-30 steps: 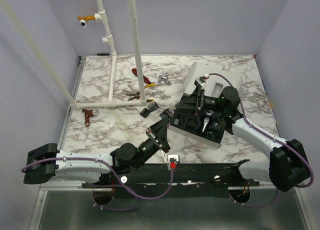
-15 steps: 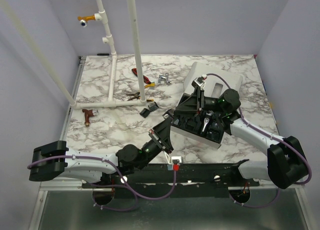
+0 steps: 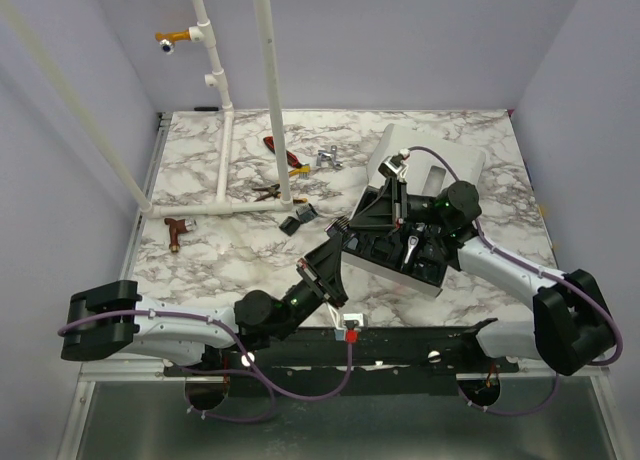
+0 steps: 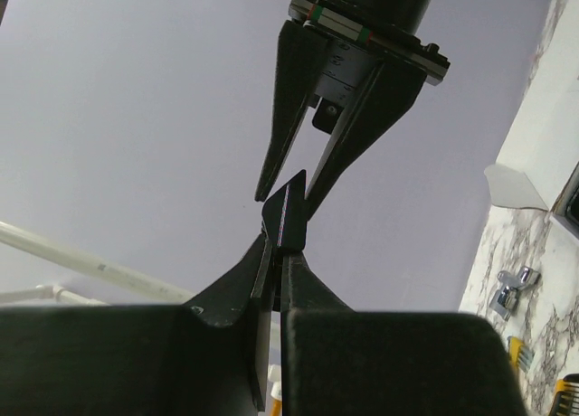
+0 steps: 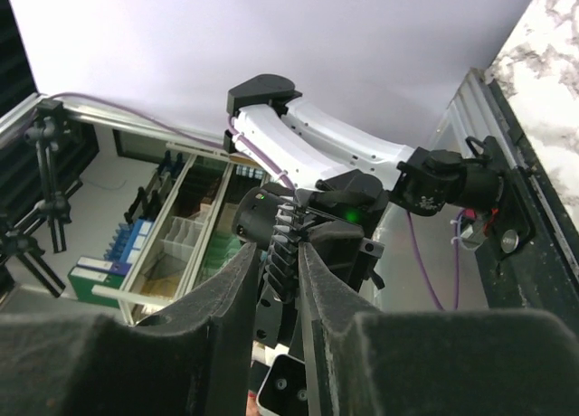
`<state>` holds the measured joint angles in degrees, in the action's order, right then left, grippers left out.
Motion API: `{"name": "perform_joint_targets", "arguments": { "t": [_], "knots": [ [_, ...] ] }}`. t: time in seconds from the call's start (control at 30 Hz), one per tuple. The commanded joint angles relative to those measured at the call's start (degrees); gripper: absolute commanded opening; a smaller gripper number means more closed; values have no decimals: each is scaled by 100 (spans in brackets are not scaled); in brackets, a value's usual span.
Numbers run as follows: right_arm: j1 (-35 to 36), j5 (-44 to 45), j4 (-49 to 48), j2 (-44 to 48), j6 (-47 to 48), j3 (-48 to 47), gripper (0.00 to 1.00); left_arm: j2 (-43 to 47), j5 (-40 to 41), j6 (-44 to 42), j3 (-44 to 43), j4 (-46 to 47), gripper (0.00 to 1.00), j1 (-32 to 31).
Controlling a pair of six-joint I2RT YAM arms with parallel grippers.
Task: Sort the hair-cutting tools
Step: Pick up the haircut tool at the center of the board.
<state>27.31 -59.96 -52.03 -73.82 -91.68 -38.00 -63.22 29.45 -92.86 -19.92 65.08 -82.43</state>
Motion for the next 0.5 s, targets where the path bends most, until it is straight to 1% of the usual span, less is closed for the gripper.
{"name": "perform_joint_targets", "arguments": {
  "t": [0.0,0.07,0.3,0.4,0.47],
  "knots": [
    [28,-183,-1344,-211,-816,111,25,-123,-10,-85,-137,446,0,-68],
    [29,-203,-1577,-261,-970,121,23,-146,-13,-106,-143,482,0,-71],
    [26,-225,-1494,-224,-903,126,17,-183,-18,-70,-139,484,0,-71],
    [27,-223,-1501,-242,-924,125,10,-230,-27,-62,-147,506,0,-71],
    [31,-203,-1534,-277,-1016,124,3,-259,-19,-40,-160,514,0,-71]
  ]
}}
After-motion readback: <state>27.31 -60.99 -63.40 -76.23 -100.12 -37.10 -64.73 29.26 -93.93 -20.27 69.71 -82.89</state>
